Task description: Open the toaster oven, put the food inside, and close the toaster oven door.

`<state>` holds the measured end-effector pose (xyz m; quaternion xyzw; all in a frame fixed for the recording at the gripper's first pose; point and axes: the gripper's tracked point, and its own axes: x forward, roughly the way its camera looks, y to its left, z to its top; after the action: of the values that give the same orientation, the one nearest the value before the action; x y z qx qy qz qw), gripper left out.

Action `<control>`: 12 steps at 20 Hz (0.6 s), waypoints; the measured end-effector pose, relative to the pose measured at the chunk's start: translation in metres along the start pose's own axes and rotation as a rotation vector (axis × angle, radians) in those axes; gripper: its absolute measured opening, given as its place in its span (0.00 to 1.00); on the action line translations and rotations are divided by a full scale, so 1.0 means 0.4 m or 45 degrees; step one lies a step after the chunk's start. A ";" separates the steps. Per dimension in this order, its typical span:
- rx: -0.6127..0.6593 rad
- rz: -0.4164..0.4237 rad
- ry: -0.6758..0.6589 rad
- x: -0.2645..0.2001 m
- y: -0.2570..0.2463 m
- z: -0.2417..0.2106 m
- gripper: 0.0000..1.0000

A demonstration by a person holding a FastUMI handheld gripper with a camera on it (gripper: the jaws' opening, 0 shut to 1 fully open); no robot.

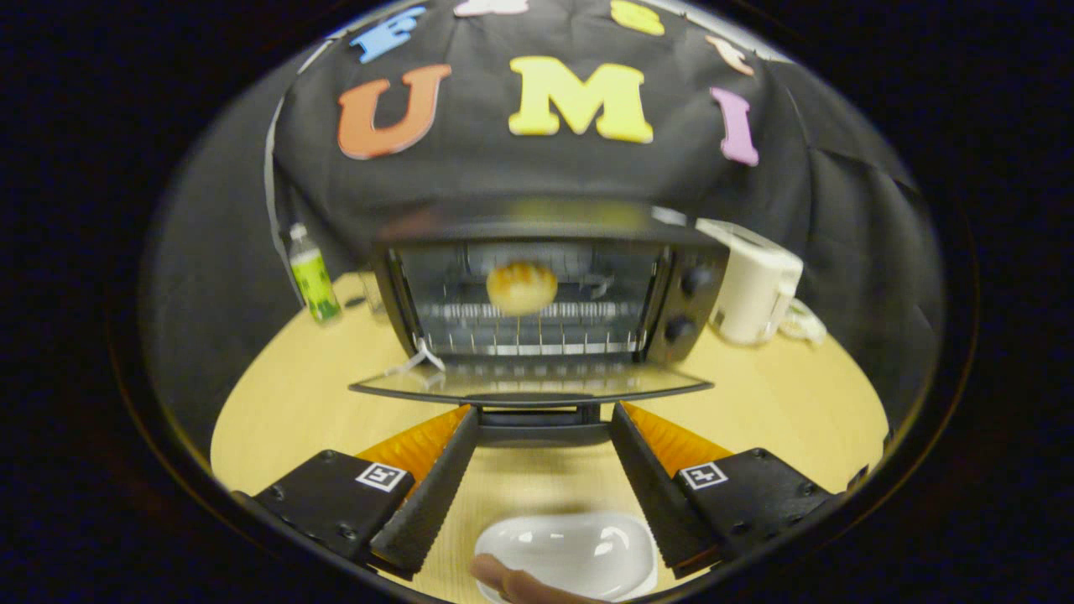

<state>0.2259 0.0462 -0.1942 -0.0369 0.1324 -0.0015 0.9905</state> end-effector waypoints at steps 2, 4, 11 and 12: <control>-0.100 -0.048 -0.330 -0.122 -0.011 0.180 1.00; -0.172 -0.028 -0.523 -0.232 0.013 0.242 1.00; -0.071 0.031 -0.705 -0.521 0.001 0.352 1.00; -0.047 0.030 -0.708 -0.557 -0.015 0.365 1.00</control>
<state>0.0493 0.0536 0.0051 -0.0523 -0.1439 0.0225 0.9880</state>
